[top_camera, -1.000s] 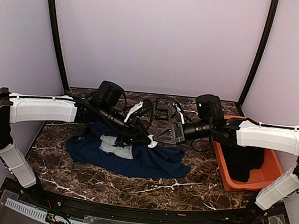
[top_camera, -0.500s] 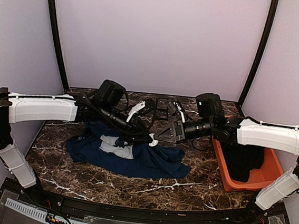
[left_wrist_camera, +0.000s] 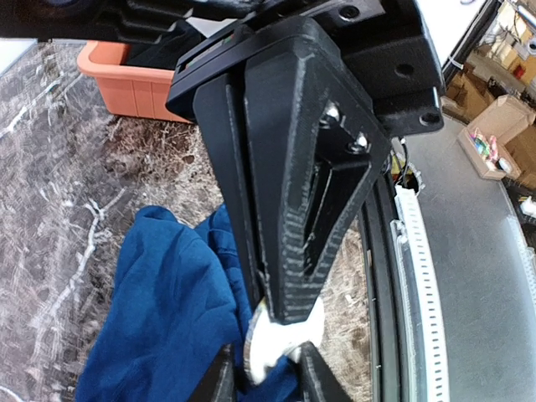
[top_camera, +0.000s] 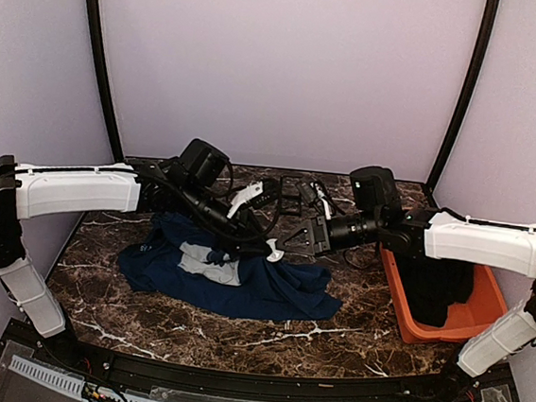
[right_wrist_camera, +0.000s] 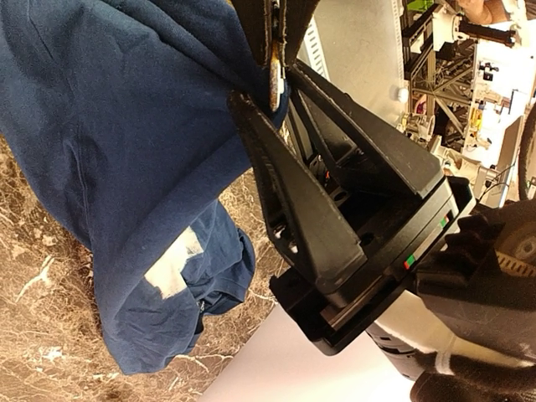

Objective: Pin the brooch onto the clothing
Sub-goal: Pin the brooch onto the flattened clothing, then place the clothing with brooches at the center of the board, then pick up the brooch from the brooch box, then pass from the right arm to the left

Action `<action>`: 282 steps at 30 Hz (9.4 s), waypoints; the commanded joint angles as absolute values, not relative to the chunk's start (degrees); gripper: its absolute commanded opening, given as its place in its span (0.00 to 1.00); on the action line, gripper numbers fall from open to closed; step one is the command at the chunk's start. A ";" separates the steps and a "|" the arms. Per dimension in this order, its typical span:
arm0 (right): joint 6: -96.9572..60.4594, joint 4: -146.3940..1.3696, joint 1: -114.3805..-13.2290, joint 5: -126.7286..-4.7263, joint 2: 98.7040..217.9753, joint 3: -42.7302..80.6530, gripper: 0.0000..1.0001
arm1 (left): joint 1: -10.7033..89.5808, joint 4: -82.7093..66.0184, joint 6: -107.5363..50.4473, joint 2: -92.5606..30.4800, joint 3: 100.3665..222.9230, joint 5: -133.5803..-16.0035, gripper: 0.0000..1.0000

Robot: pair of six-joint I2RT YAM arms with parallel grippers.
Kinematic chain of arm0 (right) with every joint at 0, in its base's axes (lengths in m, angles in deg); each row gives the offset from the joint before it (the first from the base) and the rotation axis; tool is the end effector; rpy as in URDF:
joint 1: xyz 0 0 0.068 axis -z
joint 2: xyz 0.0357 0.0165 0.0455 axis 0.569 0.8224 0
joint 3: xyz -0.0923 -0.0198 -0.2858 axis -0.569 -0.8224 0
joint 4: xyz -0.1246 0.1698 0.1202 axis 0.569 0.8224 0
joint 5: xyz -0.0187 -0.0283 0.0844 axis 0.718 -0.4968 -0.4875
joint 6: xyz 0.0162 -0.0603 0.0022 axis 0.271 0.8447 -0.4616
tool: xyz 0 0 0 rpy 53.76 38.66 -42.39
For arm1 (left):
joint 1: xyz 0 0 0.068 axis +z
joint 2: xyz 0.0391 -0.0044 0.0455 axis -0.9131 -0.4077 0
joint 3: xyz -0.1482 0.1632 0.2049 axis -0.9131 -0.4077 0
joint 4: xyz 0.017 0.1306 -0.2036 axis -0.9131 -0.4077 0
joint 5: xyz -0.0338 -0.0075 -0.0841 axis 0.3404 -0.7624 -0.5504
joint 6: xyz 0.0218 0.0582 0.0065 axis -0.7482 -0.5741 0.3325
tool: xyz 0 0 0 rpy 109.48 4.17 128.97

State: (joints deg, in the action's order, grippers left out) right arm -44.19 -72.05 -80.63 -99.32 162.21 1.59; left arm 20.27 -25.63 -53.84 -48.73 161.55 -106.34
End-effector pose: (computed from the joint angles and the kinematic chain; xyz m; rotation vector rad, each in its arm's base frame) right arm 0.1994 0.2511 0.3069 -0.7698 2.1864 1.5231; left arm 0.2272 -0.2761 0.3162 1.4396 1.7095 -1.0722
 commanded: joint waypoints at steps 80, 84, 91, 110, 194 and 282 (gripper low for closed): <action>-28.80 -38.56 -73.41 -37.70 211.33 64.37 0.91 | 42.54 -31.89 -31.20 -39.28 151.87 -71.04 0.99; -29.99 -39.01 -73.00 -36.60 218.34 72.45 0.94 | 42.93 -31.57 -31.19 -38.85 151.70 -71.22 0.99; -29.64 -41.91 -72.74 -35.93 223.83 76.62 0.99 | 43.17 -31.12 -30.76 -38.96 151.61 -72.44 0.99; -28.22 -44.24 -72.72 -39.30 229.64 79.97 0.92 | 43.17 -30.89 -30.51 -39.71 151.54 -73.20 0.99; -25.33 -52.68 -72.08 -90.44 187.54 37.14 0.29 | 44.84 -23.58 -32.44 -37.53 149.72 -90.30 0.99; -109.34 -147.55 -82.14 -131.65 197.02 22.16 0.27 | 30.39 -2.10 -38.80 -28.12 141.68 -126.78 0.54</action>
